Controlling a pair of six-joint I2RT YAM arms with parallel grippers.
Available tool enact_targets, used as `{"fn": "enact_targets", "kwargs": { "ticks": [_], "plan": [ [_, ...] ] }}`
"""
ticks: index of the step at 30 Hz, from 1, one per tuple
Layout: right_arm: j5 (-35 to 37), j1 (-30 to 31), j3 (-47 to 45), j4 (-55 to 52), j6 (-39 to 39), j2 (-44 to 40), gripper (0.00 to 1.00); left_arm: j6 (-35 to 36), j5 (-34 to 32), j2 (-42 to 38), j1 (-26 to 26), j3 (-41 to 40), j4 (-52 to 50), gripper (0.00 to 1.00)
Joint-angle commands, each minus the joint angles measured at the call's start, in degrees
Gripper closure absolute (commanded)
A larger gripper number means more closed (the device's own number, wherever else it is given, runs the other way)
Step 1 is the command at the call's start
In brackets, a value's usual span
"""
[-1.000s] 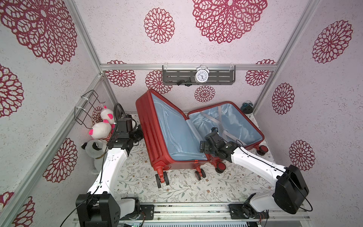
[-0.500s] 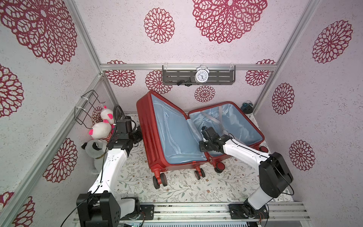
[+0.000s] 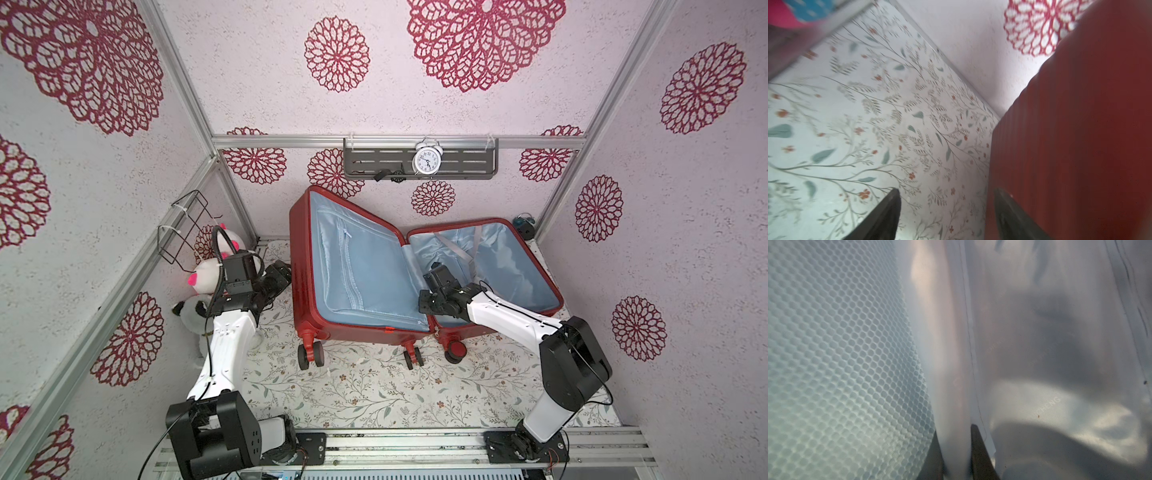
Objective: Open the suitcase zippers
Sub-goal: Open the suitcase at the corner of the board, then move the suitcase to the center of the board.
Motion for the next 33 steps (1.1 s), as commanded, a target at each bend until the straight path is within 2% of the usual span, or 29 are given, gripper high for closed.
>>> {"fn": "enact_targets", "kwargs": {
  "ticks": [1, 5, 14, 23, 33],
  "plan": [
    [4.68, -0.28, -2.70, -2.62, 11.65, 1.73, 1.00, -0.17, -0.59, -6.59, 1.38, -1.57, -0.51, 0.25],
    [3.23, -0.28, -5.50, -0.33, 12.81, -0.43, 1.00, -0.12, -1.22, -9.84, 2.07, -2.99, -1.07, 0.23],
    [0.60, 2.18, -13.21, 5.52, 17.08, -5.53, 1.00, -1.94, 3.12, -11.29, 0.66, -5.27, 0.42, 0.24],
    [5.20, 10.26, -13.71, 5.45, 22.53, -5.72, 1.00, 0.16, -2.54, -13.17, -11.91, -5.42, -2.26, 0.22],
    [9.48, 16.46, -15.87, 5.71, 29.14, -9.14, 1.00, -1.05, -8.84, -17.23, -24.25, -11.06, -1.06, 0.21]
  ]
}}
